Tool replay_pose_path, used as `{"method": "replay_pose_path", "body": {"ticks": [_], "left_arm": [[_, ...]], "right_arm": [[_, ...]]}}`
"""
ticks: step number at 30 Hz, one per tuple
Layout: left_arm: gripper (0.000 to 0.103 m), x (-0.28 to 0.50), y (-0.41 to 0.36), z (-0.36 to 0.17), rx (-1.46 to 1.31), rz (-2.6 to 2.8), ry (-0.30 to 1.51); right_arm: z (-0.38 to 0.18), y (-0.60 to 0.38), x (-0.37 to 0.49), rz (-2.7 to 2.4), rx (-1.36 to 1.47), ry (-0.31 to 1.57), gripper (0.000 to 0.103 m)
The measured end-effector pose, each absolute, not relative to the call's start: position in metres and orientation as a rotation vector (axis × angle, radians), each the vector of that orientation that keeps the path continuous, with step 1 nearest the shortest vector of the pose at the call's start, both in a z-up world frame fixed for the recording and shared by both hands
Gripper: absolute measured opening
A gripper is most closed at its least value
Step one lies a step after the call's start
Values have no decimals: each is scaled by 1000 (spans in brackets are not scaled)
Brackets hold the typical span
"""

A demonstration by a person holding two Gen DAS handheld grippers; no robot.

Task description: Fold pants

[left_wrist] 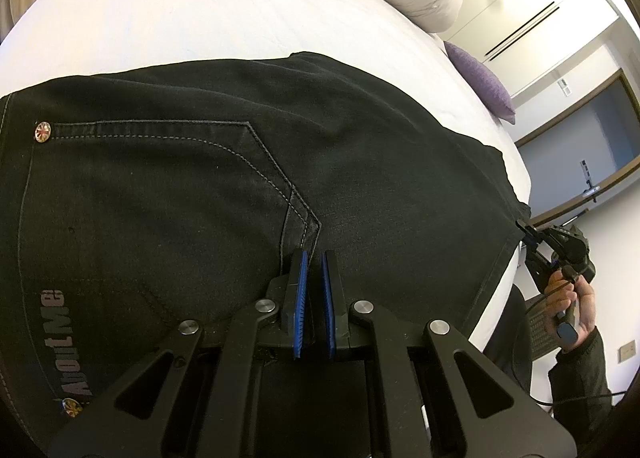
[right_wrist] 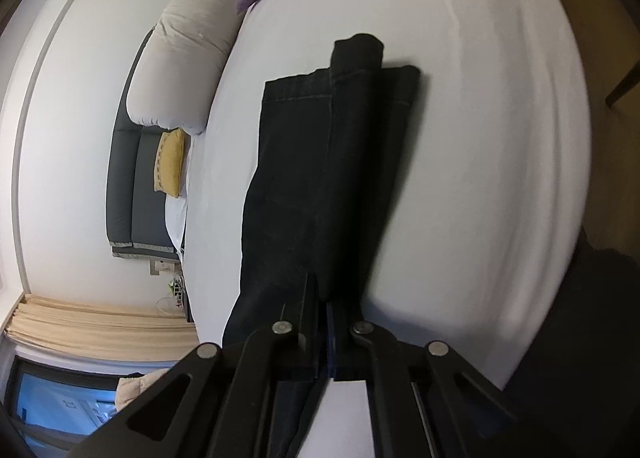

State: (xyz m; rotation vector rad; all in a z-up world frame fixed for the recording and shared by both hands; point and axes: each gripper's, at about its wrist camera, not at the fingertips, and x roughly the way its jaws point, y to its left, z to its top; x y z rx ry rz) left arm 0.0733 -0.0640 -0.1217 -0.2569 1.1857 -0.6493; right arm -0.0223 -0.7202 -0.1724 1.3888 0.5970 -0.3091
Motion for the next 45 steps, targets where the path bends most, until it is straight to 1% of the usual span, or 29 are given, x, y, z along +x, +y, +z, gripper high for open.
{"method": "replay_pose_path", "body": {"ticks": [6,9,11,13,14,16,17,19,21,22,23,24,25,27,28,30,31,32,33,34,39,42,45], "left_arm": [[7,74,-64,-122,-262,-651,1187],[7,74,-64,-122,-263,-652,1188],[7,74,-64,-122,-262,-649,1190],[7,74,-64,-121,-260,-648,1191],[7,74,-64,-121,-260,-648,1192],[7,74,-64,-121,-256,-649,1193],[7,74,-64,-121,-255,-650,1193],[7,74,-64,-121,-254,-652,1194],[7,74,-64,-121,-253,-652,1193],[7,75,-65,-121,-253,-653,1194],[7,75,-65,-121,-254,-654,1194],[7,75,-65,-121,-254,-654,1195],[7,75,-65,-121,-255,-653,1195],[7,75,-65,-121,-254,-651,1196],[7,75,-65,-121,-253,-650,1196],[7,75,-65,-121,-253,-648,1197],[7,75,-65,-121,-253,-649,1197],[7,75,-65,-121,-253,-649,1198],[7,75,-65,-121,-252,-650,1200],[7,75,-65,-121,-253,-650,1202],[7,76,-65,-121,-251,-645,1205],[7,76,-65,-121,-253,-646,1206],[7,76,-65,-121,-255,-645,1207]], "right_arm": [[-174,-720,-25,-285,1384,603,3],[-179,-726,-20,-259,1426,598,5],[-182,-729,-19,-253,1452,605,9],[-184,-735,-19,-240,1494,579,22],[-183,-739,-20,-245,1499,561,24],[-179,-748,-19,-276,1471,540,24],[-181,-754,-21,-295,1477,521,22],[-186,-767,-27,-332,1501,500,8],[-187,-782,-37,-403,1493,477,4],[-184,-787,-41,-434,1480,471,4],[-180,-792,-44,-454,1469,470,7],[-173,-793,-47,-470,1453,472,18],[-164,-793,-50,-503,1423,474,46],[-146,-790,-61,-607,1363,459,81],[-138,-787,-68,-633,1336,417,81],[-133,-784,-70,-617,1307,411,80],[-137,-784,-65,-562,1324,431,70],[-141,-785,-60,-525,1340,446,63],[-147,-785,-55,-487,1358,470,53],[-152,-784,-51,-471,1371,485,51],[-174,-781,-42,-432,1458,476,51],[-179,-783,-45,-430,1486,461,46],[-183,-787,-47,-423,1503,444,46]]}}
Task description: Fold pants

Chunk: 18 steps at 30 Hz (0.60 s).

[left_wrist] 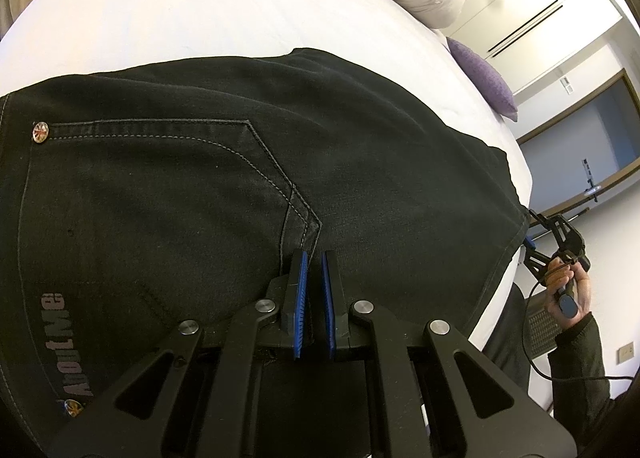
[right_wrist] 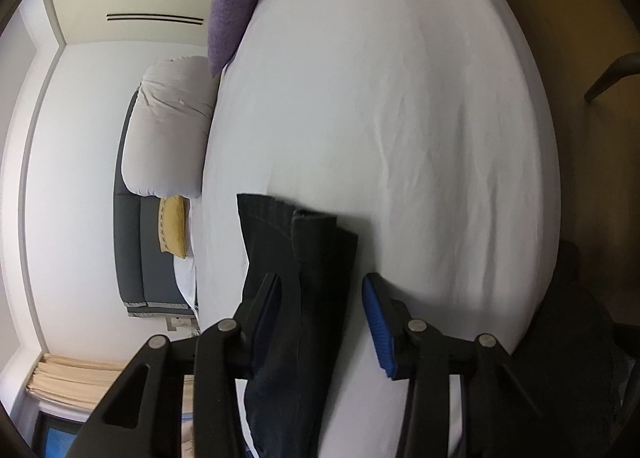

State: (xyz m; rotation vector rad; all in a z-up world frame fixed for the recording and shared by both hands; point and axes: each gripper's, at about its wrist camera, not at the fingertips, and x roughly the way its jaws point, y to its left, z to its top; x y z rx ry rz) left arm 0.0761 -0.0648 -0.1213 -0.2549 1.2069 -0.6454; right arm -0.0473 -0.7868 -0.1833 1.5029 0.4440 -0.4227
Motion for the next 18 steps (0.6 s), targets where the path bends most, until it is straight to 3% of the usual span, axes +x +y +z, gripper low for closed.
{"method": "replay_pose_path", "body": {"ticks": [14,18], "left_arm": [[7,76,-76,-118,-197,-627,1223],[7,76,-77,-118,-199,-623,1223]], "right_arm": [[-195,-803,-35,-299,1591,314,45],[-199,-808,-26,-294,1587,324,26]]}}
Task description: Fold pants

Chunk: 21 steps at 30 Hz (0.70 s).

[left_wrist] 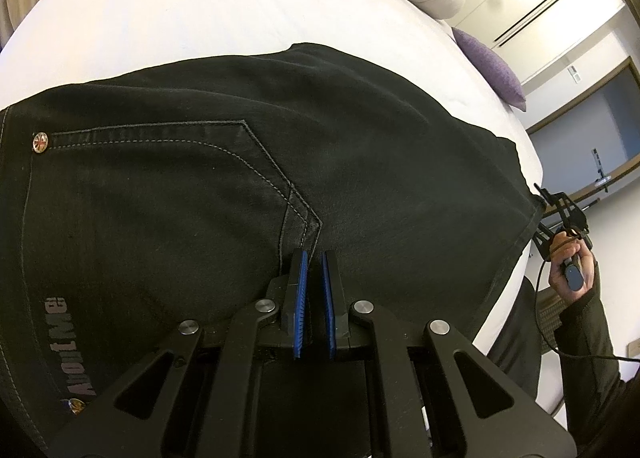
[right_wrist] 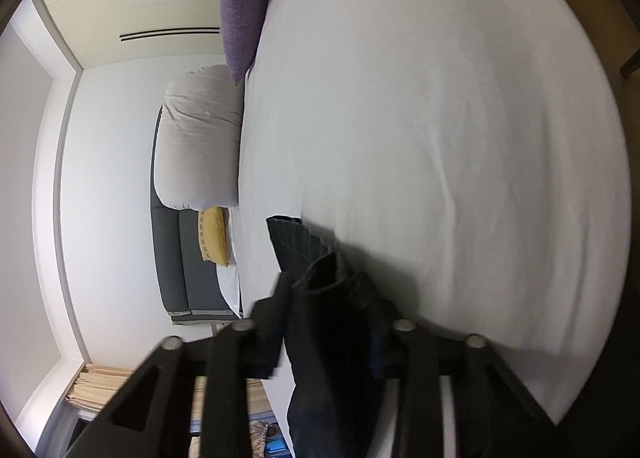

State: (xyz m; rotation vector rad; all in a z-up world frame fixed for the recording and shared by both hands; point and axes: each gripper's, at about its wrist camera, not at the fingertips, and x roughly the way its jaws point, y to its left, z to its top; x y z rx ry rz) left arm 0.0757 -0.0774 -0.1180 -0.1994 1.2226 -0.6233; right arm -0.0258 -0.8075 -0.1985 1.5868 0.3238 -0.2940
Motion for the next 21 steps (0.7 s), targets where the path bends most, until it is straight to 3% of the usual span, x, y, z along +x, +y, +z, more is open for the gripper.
{"method": "replay_pose_path", "body": {"ticks": [1,4,15,21], "left_arm": [[7,76,-78,-118,-201,-623,1223],[7,75,-78,-119,-204,-624,1223],[7,75,-76,-122,-218,-630,1224],[7,74,-75,-124,-238,-632,1222]], "right_arm": [[-200,-809,-24,-288,1587,326,19],[-205,-811,-24,-280,1601,320,13],[-177,-802,-20,-334,1433,366,12],[-111,-757,14,-291,1068,496,12]]}}
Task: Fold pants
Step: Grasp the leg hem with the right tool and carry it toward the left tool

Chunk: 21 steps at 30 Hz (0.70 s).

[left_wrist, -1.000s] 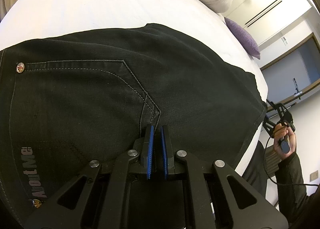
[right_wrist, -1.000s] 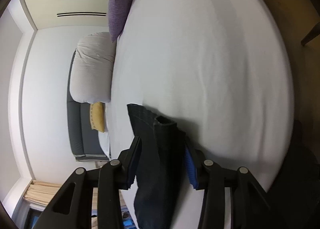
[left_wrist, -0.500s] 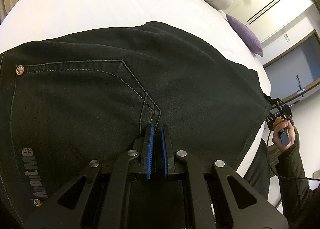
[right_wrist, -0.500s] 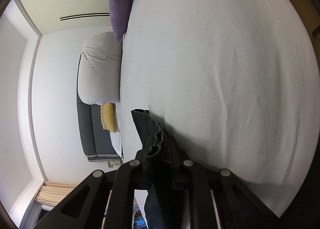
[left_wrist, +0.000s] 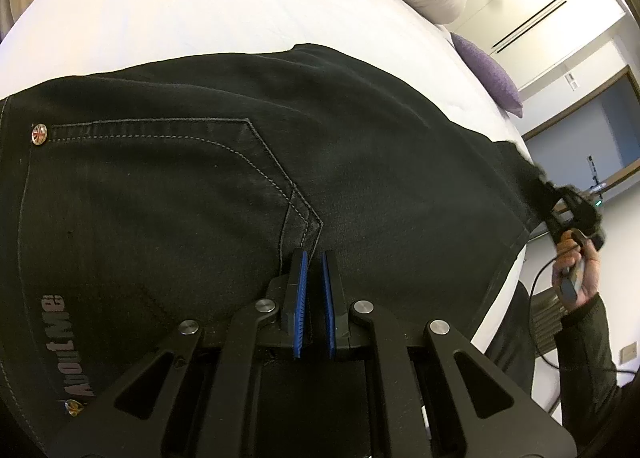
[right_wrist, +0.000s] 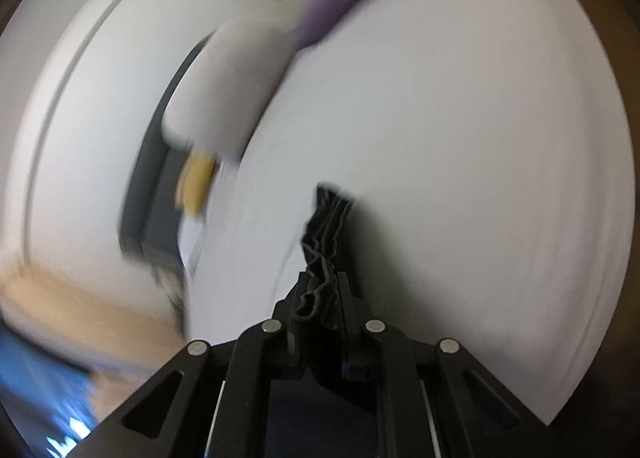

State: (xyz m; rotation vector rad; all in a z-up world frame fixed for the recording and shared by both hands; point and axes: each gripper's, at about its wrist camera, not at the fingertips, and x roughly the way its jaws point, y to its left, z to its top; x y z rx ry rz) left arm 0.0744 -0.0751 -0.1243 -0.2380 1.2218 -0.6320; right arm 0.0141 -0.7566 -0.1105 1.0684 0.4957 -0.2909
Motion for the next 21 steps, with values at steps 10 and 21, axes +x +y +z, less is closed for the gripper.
{"method": "replay_pose_path", "body": {"ticks": [10,21], "left_arm": [[8,77,-70,-122,-272,-588,1245],[76,82,-79,-107,-515,-681,1263]], "right_arm": [[-82,-503,96,-41,100,897,12],[-122,-486,97,-77,26,985,12]]}}
